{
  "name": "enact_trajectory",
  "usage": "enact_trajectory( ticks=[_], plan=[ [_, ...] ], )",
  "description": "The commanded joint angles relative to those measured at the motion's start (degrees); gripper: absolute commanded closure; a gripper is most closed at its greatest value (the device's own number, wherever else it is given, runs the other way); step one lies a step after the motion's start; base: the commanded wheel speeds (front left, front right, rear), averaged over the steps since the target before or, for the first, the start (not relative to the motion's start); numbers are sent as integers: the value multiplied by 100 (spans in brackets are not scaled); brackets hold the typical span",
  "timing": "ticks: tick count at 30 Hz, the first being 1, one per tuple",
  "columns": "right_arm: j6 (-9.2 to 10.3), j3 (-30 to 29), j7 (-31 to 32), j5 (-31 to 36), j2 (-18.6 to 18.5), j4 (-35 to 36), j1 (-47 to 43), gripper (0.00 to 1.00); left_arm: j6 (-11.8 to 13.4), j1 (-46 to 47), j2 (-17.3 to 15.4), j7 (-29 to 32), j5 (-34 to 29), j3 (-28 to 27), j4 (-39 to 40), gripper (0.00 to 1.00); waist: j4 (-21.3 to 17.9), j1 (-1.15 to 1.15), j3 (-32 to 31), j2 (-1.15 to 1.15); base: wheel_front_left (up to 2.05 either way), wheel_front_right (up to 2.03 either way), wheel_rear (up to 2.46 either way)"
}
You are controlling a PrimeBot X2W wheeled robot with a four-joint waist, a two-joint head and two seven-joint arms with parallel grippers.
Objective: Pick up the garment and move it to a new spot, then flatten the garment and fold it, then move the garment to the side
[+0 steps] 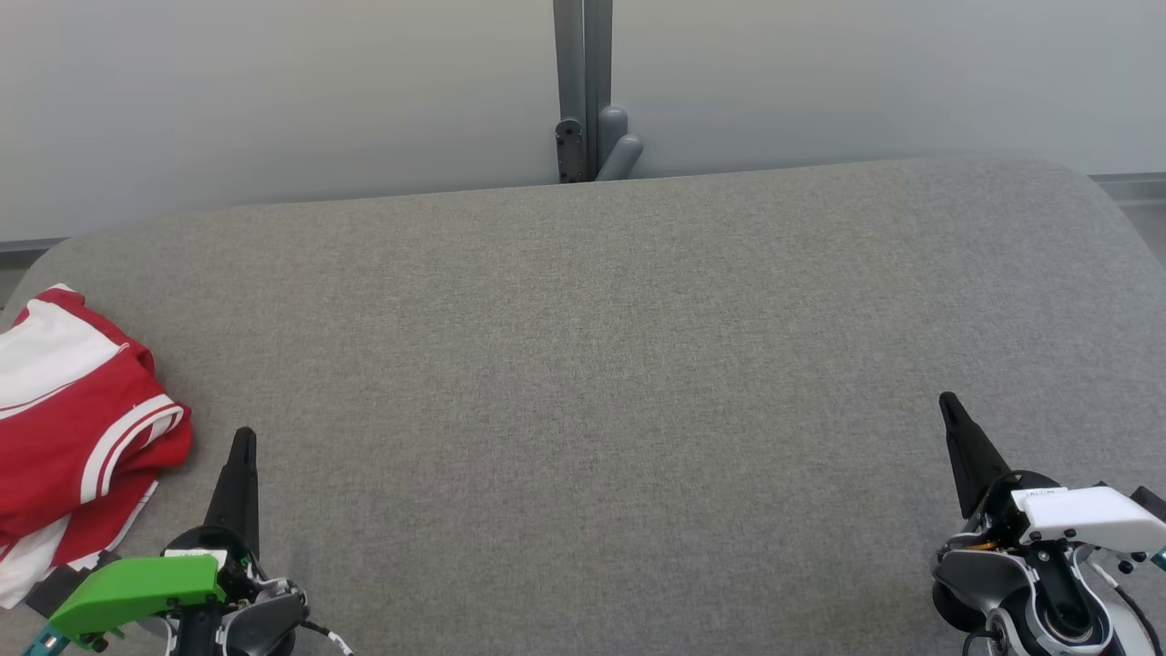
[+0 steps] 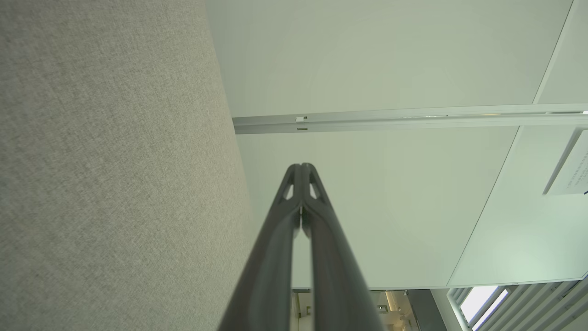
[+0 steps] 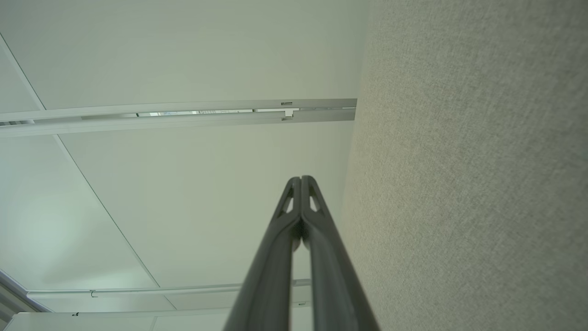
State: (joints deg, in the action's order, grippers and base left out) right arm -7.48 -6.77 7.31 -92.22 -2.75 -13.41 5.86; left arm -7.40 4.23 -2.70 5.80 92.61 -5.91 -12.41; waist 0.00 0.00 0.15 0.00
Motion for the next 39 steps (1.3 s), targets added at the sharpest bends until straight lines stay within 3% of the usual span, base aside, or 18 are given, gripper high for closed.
enact_trajectory(
  ticks=[1, 39],
  plan=[
    [-3, -16, 22, -48, -29, 25, -78, 100, -26, 83, -42, -10, 0, -28, 21, 100, 0, 0, 0, 0, 0, 0, 0],
    [-3, -16, 22, -48, -30, 25, -77, 100, -26, 83, -42, -10, 0, -28, 21, 100, 0, 0, 0, 0, 0, 0, 0]
  ],
)
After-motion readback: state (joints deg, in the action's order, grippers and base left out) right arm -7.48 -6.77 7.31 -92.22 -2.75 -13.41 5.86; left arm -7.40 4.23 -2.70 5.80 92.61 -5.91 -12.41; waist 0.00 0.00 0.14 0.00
